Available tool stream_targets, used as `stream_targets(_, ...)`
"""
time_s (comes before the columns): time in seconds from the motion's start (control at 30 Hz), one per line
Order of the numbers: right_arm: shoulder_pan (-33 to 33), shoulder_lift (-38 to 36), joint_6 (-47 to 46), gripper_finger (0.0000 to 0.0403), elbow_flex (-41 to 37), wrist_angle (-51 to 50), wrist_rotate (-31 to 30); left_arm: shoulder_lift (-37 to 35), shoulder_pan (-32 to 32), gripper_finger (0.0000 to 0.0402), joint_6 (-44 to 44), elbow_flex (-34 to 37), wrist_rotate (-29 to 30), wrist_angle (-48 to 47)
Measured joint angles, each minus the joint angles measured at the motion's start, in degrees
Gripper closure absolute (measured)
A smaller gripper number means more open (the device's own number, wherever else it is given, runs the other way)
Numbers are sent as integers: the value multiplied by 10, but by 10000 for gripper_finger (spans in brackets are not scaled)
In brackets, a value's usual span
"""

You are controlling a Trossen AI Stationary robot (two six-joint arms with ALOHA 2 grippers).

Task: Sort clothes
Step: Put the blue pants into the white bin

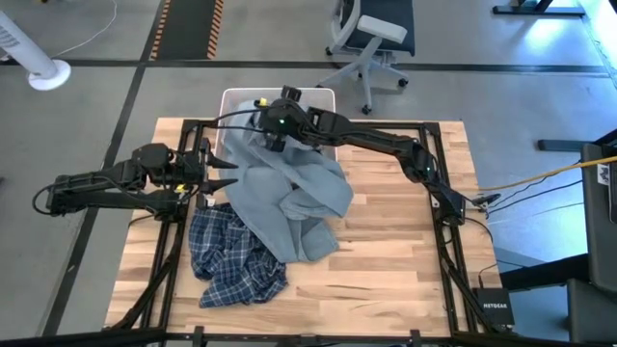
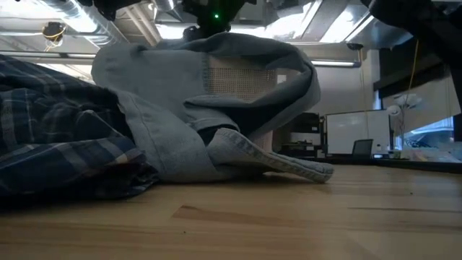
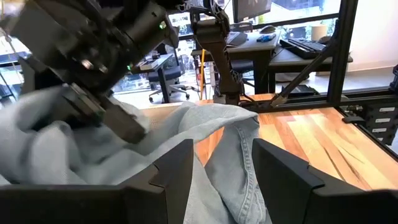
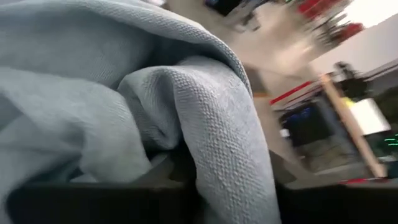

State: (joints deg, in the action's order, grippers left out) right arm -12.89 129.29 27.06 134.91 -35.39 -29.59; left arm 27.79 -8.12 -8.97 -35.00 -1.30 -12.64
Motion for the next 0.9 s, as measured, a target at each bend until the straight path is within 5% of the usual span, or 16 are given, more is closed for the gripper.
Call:
stream_targets(0.37,-2,-52,-15,154,1,-154,38,1,0,242,1,0,0,-1)
stream_targets(0.9,60,-151,-28,144,1,-279,52,1,0,242,0,0,0,-2)
